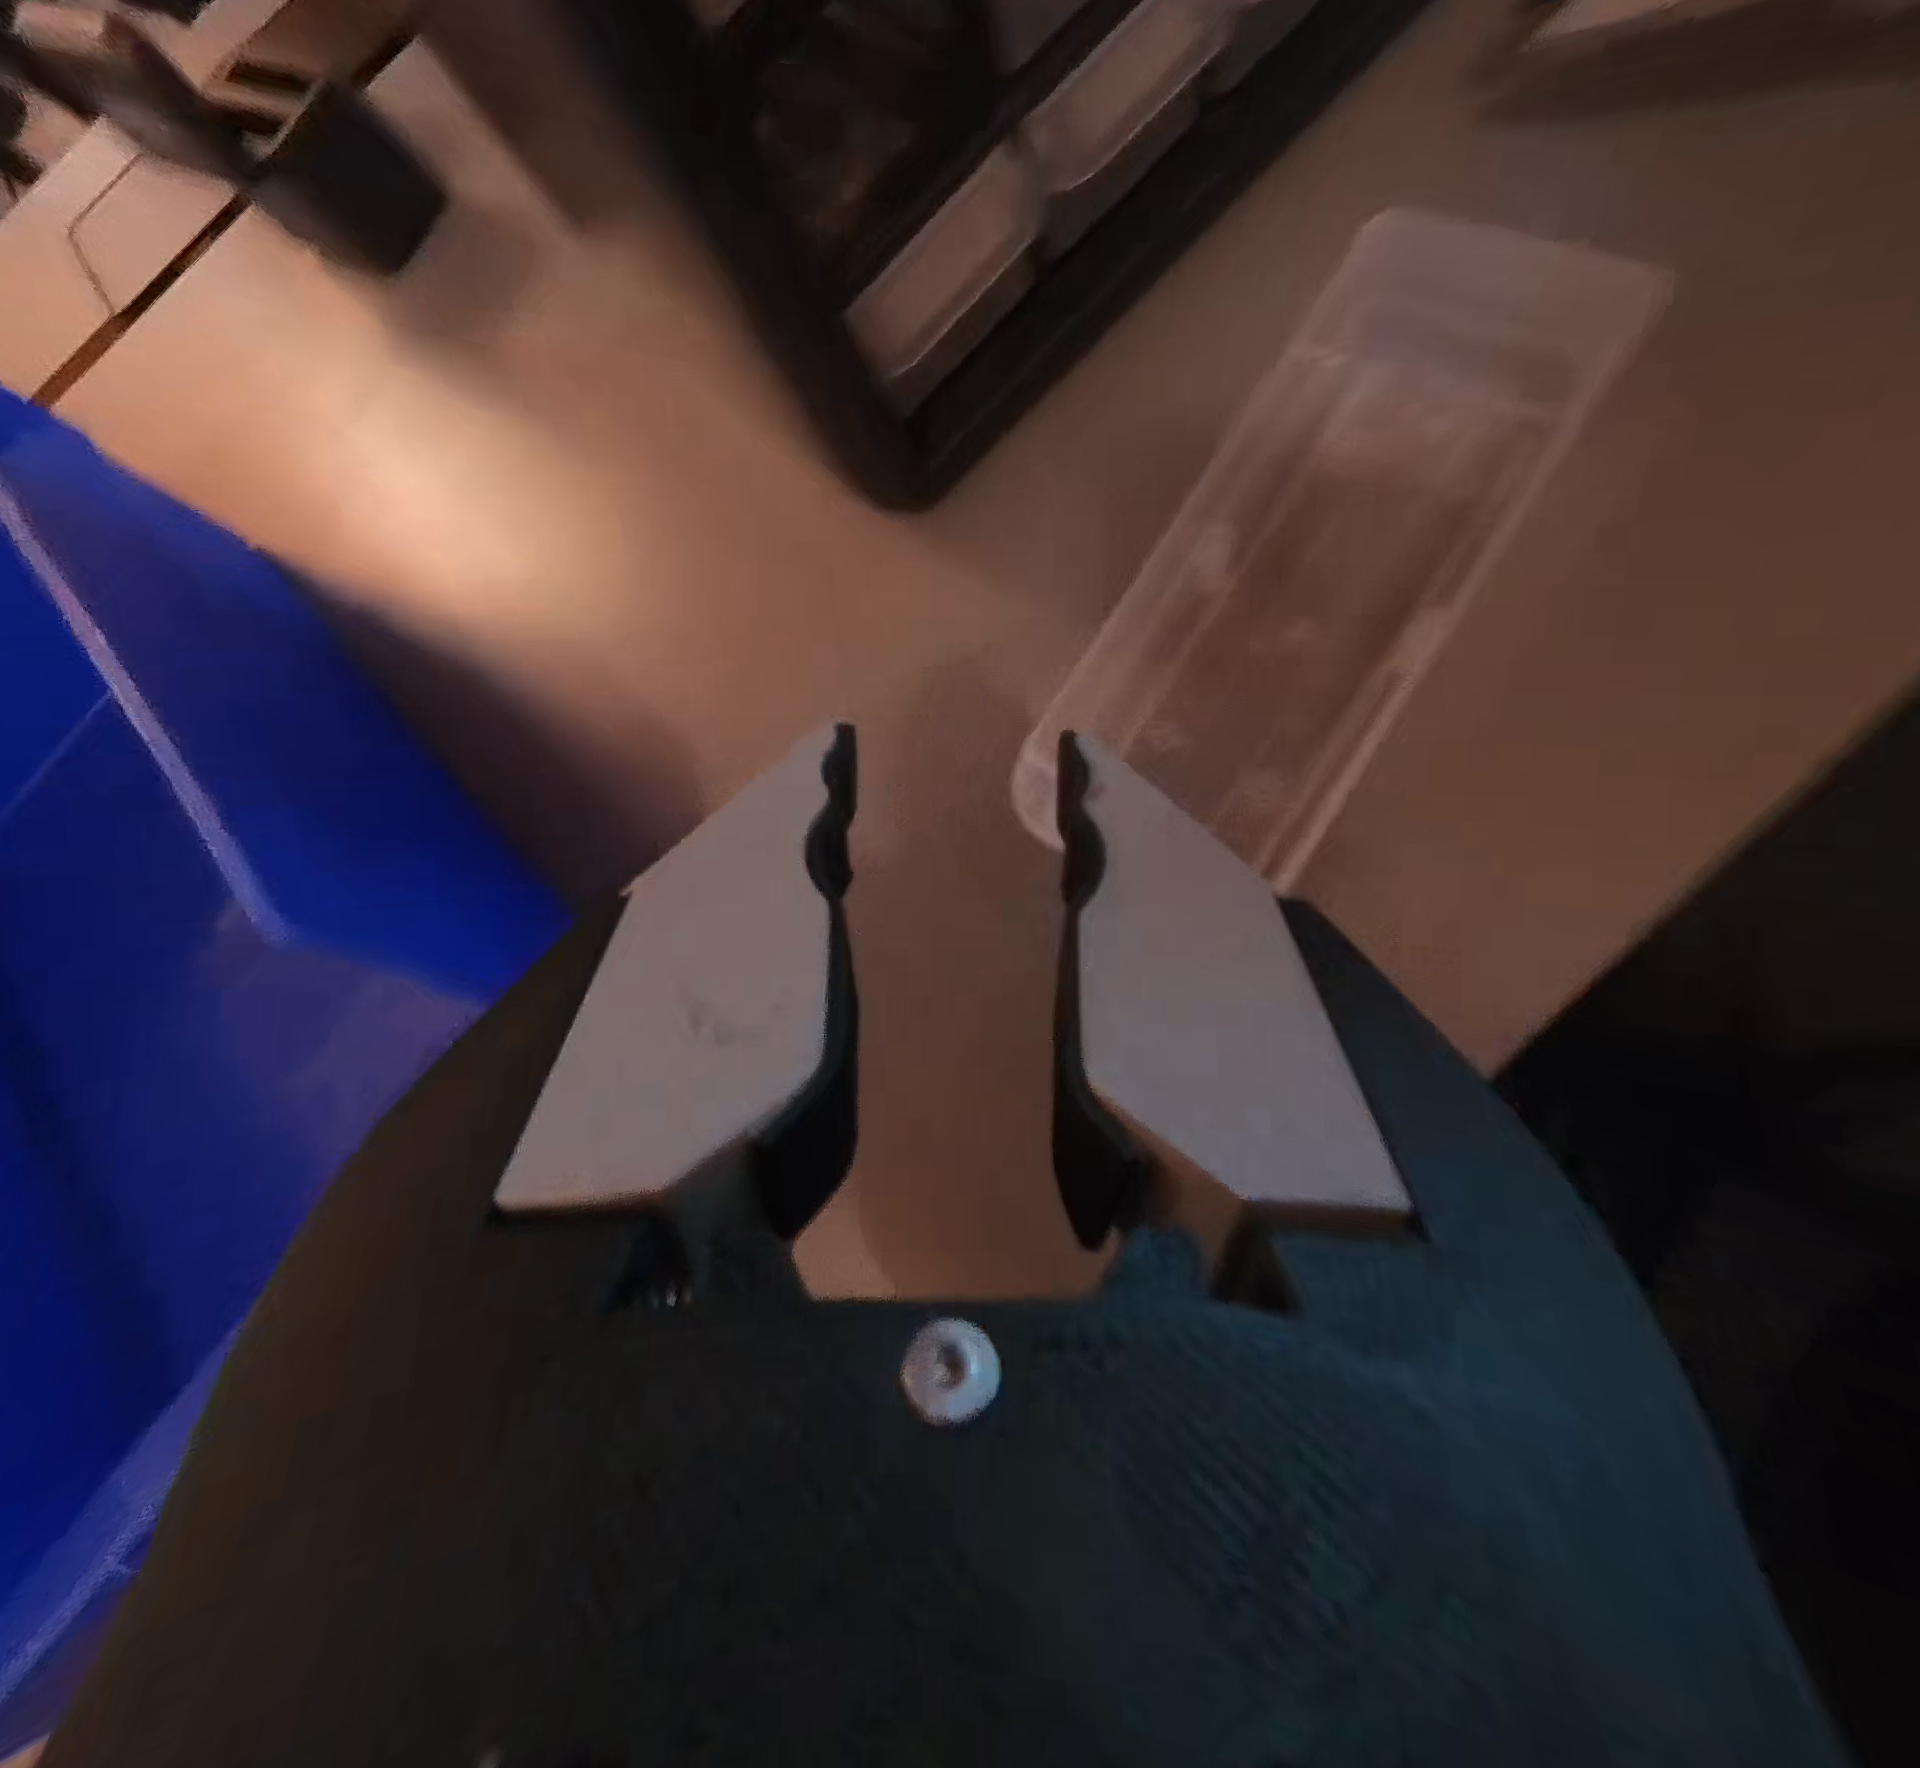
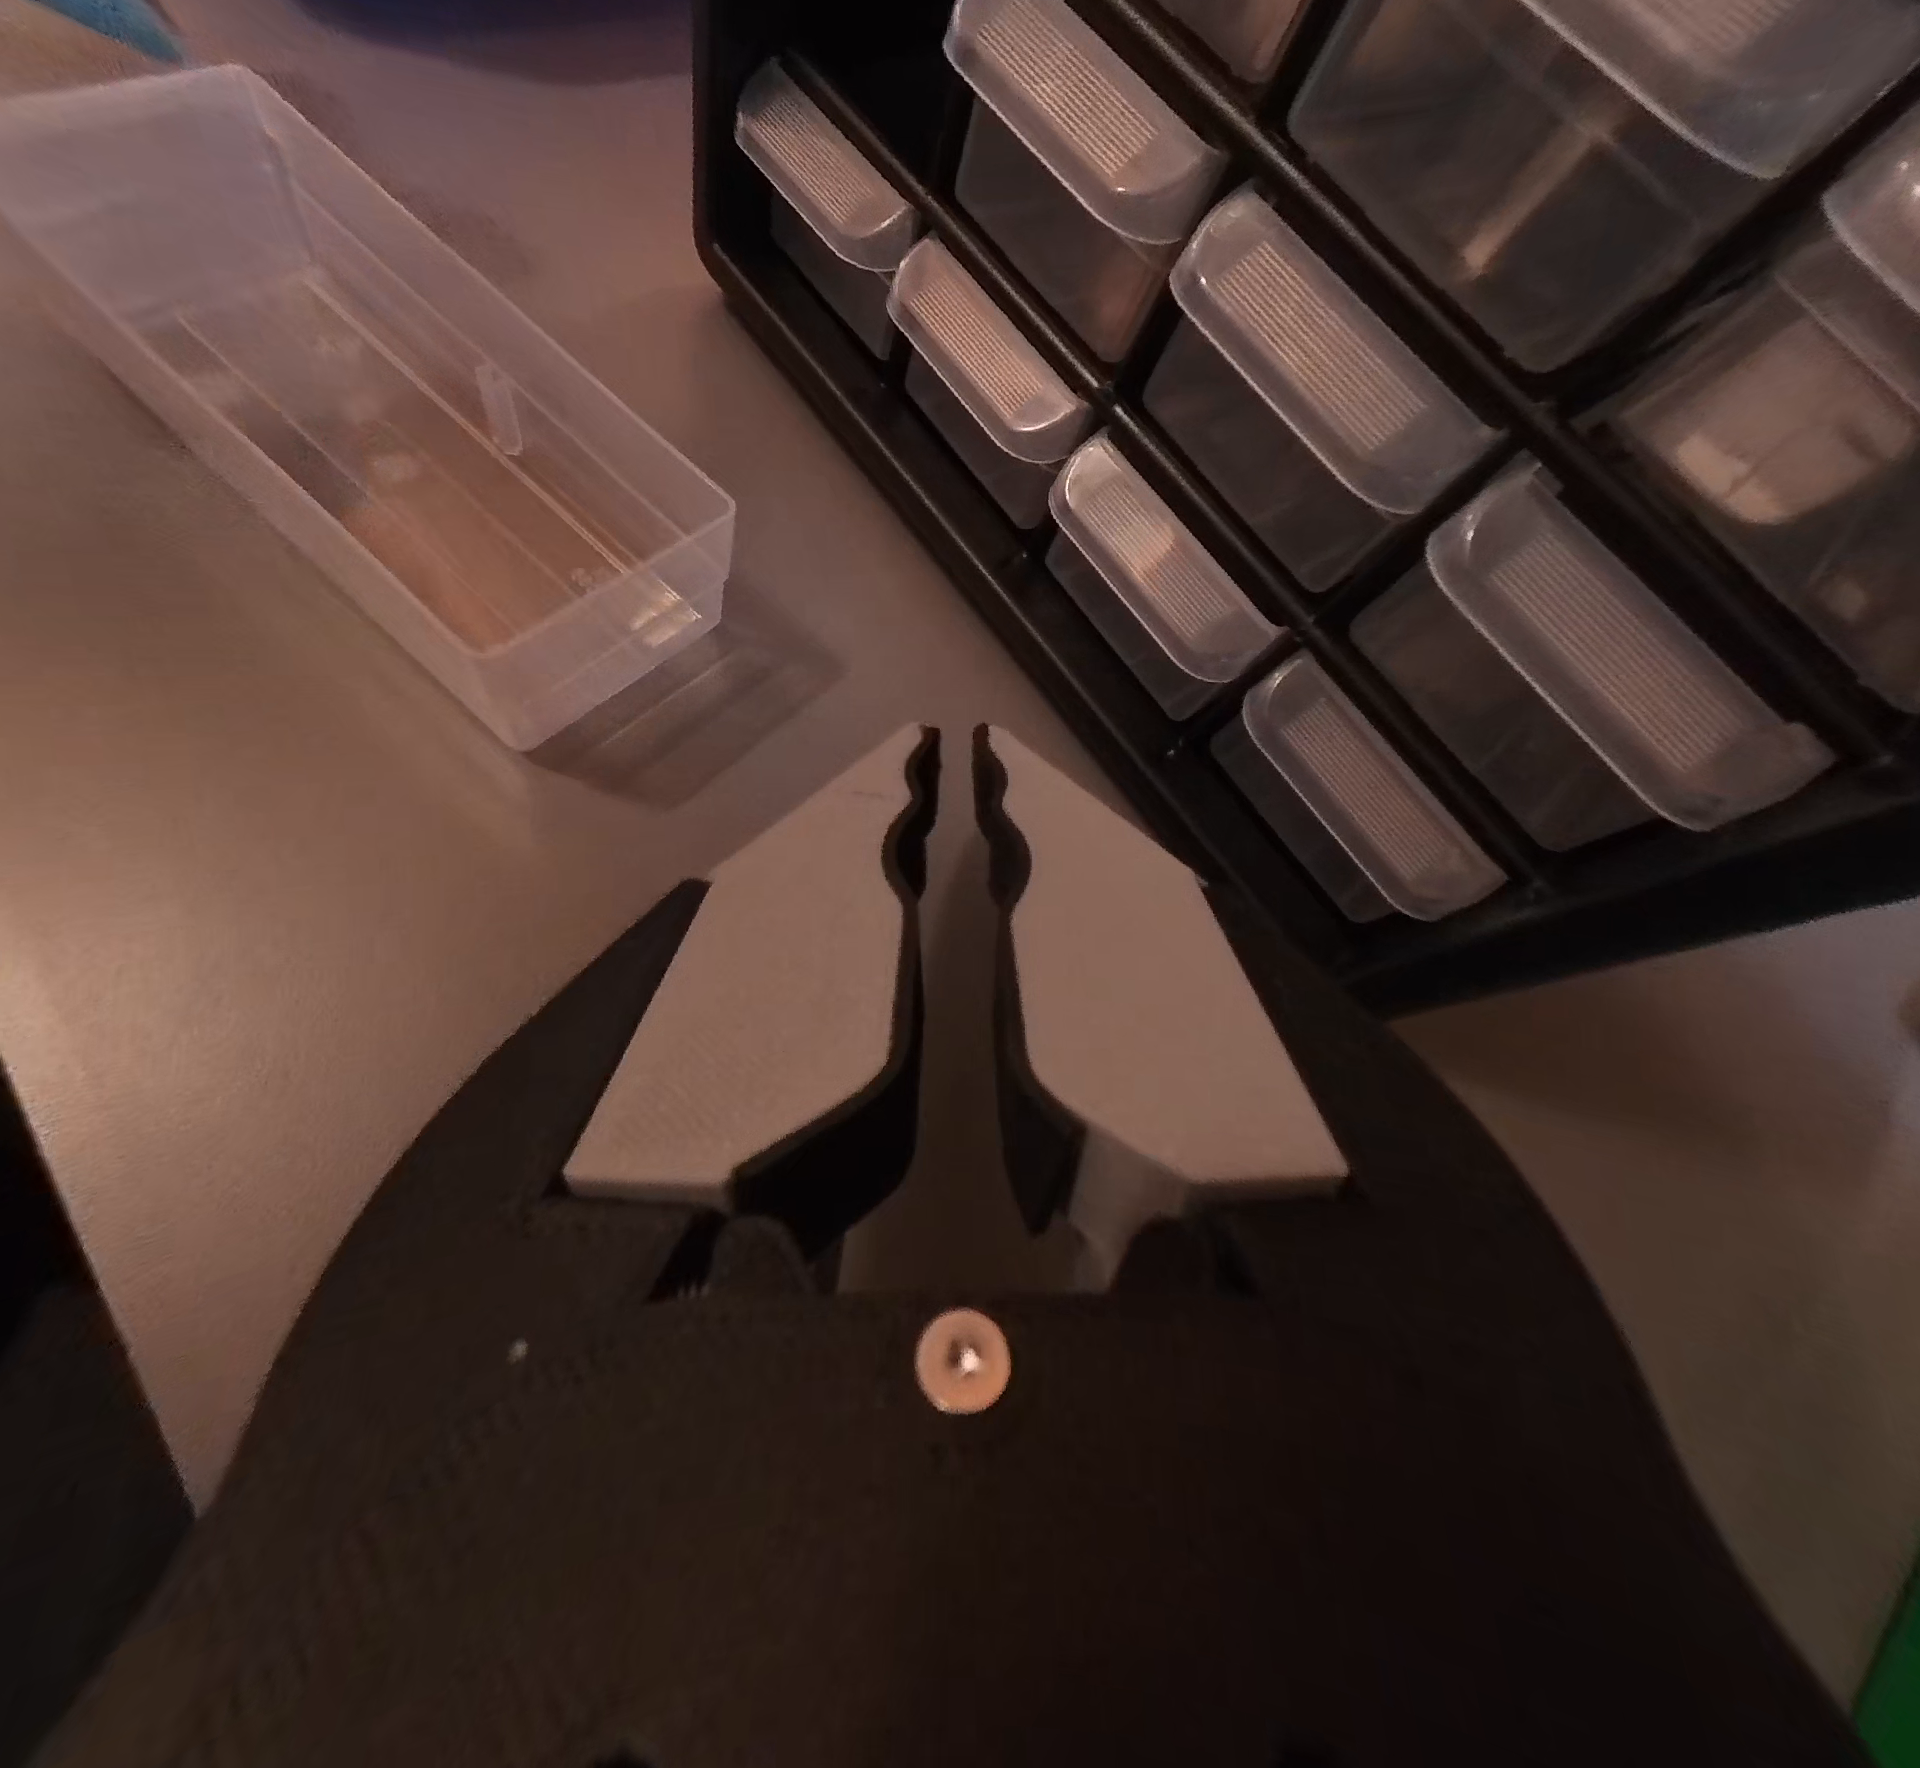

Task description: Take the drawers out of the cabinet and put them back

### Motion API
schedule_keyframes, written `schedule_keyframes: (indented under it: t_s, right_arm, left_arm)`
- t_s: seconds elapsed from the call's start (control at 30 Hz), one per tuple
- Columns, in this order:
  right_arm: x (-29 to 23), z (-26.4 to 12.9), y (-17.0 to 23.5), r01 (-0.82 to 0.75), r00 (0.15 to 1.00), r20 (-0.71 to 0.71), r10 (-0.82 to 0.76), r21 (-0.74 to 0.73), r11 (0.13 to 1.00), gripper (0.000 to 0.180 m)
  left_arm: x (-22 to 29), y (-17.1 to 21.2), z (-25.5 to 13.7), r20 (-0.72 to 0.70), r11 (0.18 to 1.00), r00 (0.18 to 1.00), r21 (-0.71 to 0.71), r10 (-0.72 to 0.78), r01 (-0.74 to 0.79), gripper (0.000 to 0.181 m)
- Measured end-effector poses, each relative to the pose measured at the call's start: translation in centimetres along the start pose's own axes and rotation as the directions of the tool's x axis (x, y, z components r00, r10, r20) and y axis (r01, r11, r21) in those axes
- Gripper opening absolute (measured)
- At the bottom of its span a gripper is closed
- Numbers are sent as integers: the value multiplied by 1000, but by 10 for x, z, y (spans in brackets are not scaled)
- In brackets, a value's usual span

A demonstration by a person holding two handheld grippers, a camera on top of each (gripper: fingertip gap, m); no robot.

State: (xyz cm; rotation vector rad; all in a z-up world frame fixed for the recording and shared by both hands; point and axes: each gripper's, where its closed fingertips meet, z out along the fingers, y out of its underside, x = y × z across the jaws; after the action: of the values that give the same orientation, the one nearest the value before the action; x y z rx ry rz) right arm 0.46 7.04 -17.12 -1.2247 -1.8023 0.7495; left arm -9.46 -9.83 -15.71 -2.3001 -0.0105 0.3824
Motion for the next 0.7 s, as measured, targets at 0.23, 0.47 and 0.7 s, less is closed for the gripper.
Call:
schedule_keyframes:
  t_s: [0.23, 0.47, 0.7]
  right_arm:
    - [-42, -25, -30, -47, 960, 281, -14, 211, 976, 6]
    - [-71, -22, -19, -81, 880, 474, 24, 99, 992, 14]
    - [-32, -11, -13, -126, 956, 276, 100, 79, 989, 10]
  left_arm:
    - [17, 9, 16, -109, 999, 993, -14, -43, 42, 36]
    - [70, 1, 12, -296, 1000, 955, -2, 5, -6, 35]
    - [108, -19, -1, -483, 995, 876, 73, -19, 61, 36]
